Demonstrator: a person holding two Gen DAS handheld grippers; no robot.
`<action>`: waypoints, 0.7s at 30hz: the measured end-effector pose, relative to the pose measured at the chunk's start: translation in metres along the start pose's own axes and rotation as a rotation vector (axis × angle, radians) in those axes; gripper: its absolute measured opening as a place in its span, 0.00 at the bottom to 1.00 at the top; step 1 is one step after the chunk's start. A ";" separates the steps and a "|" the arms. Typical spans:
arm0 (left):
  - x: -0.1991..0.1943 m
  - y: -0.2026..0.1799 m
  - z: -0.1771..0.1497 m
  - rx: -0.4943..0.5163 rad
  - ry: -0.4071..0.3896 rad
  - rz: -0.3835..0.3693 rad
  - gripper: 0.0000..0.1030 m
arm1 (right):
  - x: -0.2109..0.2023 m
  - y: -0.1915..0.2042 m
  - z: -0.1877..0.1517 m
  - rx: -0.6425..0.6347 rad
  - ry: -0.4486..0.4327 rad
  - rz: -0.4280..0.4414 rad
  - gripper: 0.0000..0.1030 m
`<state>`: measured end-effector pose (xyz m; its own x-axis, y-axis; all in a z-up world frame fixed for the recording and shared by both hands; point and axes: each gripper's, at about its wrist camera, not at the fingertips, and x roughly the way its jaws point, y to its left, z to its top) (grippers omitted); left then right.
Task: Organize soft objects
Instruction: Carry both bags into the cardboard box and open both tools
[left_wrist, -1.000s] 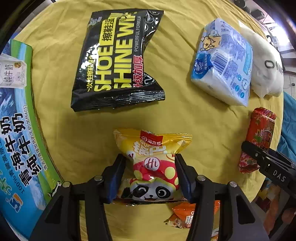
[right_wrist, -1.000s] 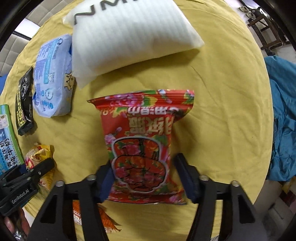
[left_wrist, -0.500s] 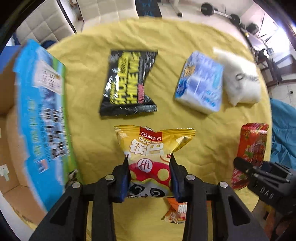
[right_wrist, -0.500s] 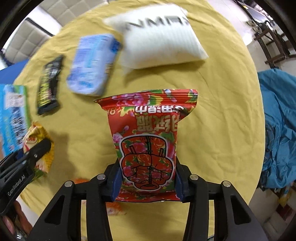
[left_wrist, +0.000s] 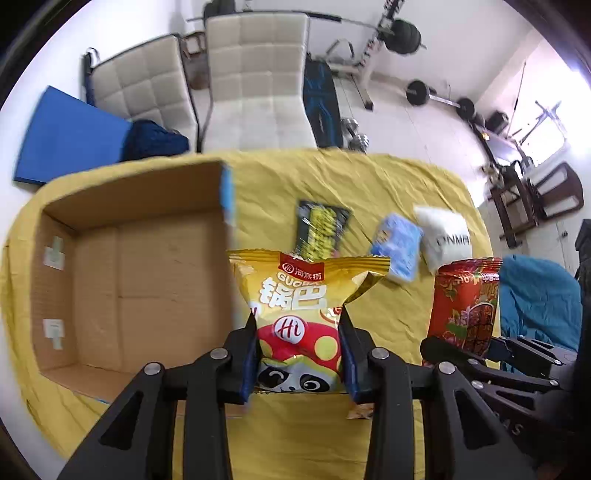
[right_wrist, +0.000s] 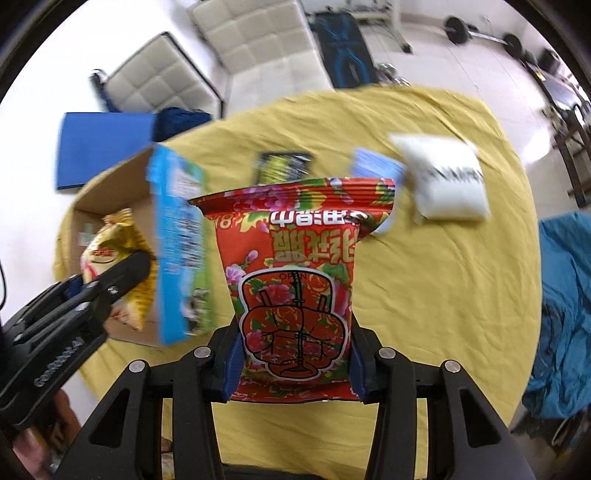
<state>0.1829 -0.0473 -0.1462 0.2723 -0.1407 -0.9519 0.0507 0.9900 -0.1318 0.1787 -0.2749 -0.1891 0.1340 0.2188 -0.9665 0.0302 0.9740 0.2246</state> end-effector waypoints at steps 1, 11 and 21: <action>0.012 0.008 0.000 -0.003 -0.013 0.004 0.32 | -0.002 0.013 0.002 -0.014 -0.013 0.005 0.47; 0.006 0.111 0.022 -0.091 -0.055 -0.006 0.32 | -0.002 0.142 0.030 -0.093 -0.023 0.074 0.47; 0.068 0.227 0.047 -0.234 0.105 -0.120 0.33 | 0.090 0.244 0.065 -0.104 0.067 0.071 0.47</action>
<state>0.2577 0.1671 -0.2277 0.1759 -0.2673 -0.9474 -0.1501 0.9439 -0.2942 0.2627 -0.0212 -0.2132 0.0660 0.2874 -0.9555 -0.0798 0.9561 0.2821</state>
